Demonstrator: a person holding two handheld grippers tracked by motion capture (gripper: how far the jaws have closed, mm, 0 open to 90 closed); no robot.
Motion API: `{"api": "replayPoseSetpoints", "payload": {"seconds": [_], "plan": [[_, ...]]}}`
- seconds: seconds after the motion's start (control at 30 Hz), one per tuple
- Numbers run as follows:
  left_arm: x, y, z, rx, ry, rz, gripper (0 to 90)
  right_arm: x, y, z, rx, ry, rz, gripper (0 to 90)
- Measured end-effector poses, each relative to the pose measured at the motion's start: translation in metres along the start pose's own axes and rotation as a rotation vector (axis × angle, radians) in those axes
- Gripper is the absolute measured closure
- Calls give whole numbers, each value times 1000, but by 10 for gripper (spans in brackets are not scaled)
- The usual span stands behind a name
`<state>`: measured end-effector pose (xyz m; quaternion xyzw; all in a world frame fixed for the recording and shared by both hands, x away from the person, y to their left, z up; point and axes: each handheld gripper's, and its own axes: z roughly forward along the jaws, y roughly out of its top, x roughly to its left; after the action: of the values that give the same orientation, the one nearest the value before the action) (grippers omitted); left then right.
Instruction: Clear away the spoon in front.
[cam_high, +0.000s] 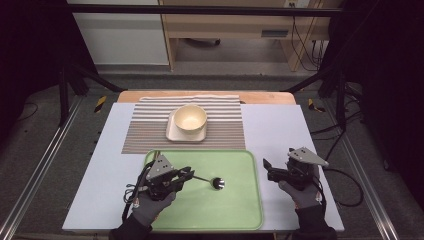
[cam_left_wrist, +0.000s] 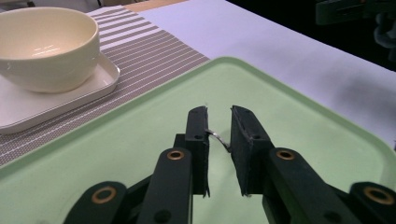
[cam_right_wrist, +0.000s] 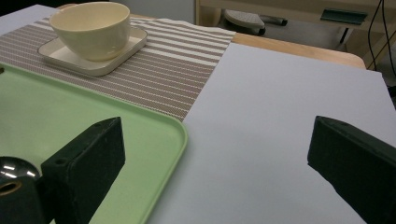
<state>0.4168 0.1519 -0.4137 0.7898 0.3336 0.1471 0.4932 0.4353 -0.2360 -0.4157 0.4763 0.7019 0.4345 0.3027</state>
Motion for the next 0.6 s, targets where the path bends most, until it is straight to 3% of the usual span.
{"api": "replayPoseSetpoints", "payload": {"seconds": [0.3, 0.6], "plan": [[16, -13, 5, 16, 26, -36, 707, 0, 0, 0, 1, 0, -4, 43], [30, -26, 12, 63, 57, -72, 680, 2, 0, 1, 3, 0, -11, 43]]}}
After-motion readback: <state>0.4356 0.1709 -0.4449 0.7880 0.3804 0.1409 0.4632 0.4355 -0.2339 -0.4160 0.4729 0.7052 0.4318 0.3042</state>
